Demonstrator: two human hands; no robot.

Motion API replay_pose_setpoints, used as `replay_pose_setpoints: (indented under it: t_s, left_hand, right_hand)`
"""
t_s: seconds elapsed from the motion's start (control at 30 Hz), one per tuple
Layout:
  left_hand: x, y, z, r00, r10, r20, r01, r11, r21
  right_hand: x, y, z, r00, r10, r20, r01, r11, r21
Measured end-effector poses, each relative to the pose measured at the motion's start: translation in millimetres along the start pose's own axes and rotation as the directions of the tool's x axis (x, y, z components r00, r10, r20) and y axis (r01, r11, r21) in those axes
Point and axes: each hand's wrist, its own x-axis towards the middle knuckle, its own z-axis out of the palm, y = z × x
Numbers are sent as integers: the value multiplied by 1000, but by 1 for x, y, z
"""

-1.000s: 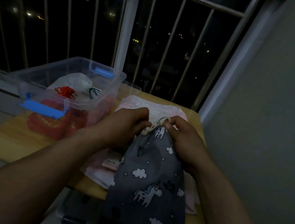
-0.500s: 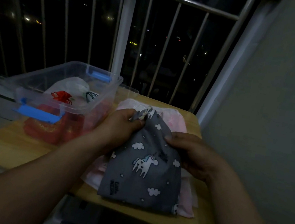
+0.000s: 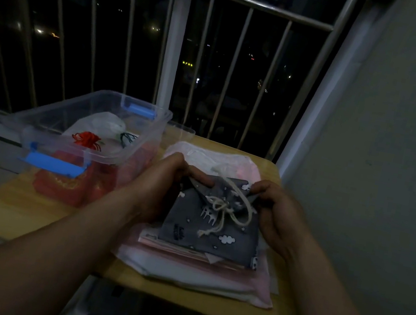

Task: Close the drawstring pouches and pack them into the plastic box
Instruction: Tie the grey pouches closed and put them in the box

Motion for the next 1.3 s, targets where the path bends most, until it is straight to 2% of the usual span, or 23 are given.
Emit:
replay_pose_setpoints:
  t_s: [0.07,0.1,0.2,0.3,0.4,0.57,0.63,0.73,0.8,0.87,1.03,1.1,1.17,1.23,1.3]
  left_hand:
    - [0,-2,3,999,38,-29,-36,997,63]
    - [2,-4,3,993,105,-59,-95,984,149]
    - [5,-10,4,960,253,-121,-204,926,317]
    - [5,-9,7,934,309,-177,-252,925,285]
    - [3,-8,7,930,329,-165,-292,932,215]
    - [-9,3,6,929,339,-151,-343,939,0]
    - [-10,5,2,927,301,-224,-340,927,-159]
    - [-8,1,-3,934,106,-341,-234,904,-359]
    - [-6,-4,1,933,-6,-359,-131,925,-357]
    - [-2,-9,7,932,-59,-357,-71,937,-341]
    - [5,-8,7,936,-67,-346,-54,942,-331]
    - [5,-9,6,934,-51,-354,-61,953,-296]
    - [4,-10,4,938,-30,-344,-70,959,-274]
    - [3,-6,1,946,-17,-324,-70,965,-254]
    - [2,-1,-2,946,-15,-324,-71,966,-250]
  right_hand:
    - [0,-2,1,999,33,5,-34,995,90]
    - [1,-3,2,999,36,11,-37,994,103]
    - [-3,0,7,990,118,74,-120,992,23]
    - [-11,4,13,960,221,170,-215,975,-52]
    - [-13,5,18,954,223,201,-218,975,-48]
    - [-4,-3,35,986,123,111,-120,992,-33]
    - [1,-19,47,996,61,60,-61,998,-4]
    - [13,-53,79,999,34,36,-37,997,71]
    - [22,-74,110,996,29,89,-37,995,93]
    - [31,-87,140,984,49,173,-63,995,73]
    - [71,-88,203,942,140,304,-117,989,-94]
    - [91,-79,214,954,163,252,-127,980,-151]
    - [112,-66,214,996,83,17,-77,972,-221]
    - [124,-52,205,985,-6,-170,-39,965,-259]
    - [126,-41,199,984,13,-180,-57,969,-239]
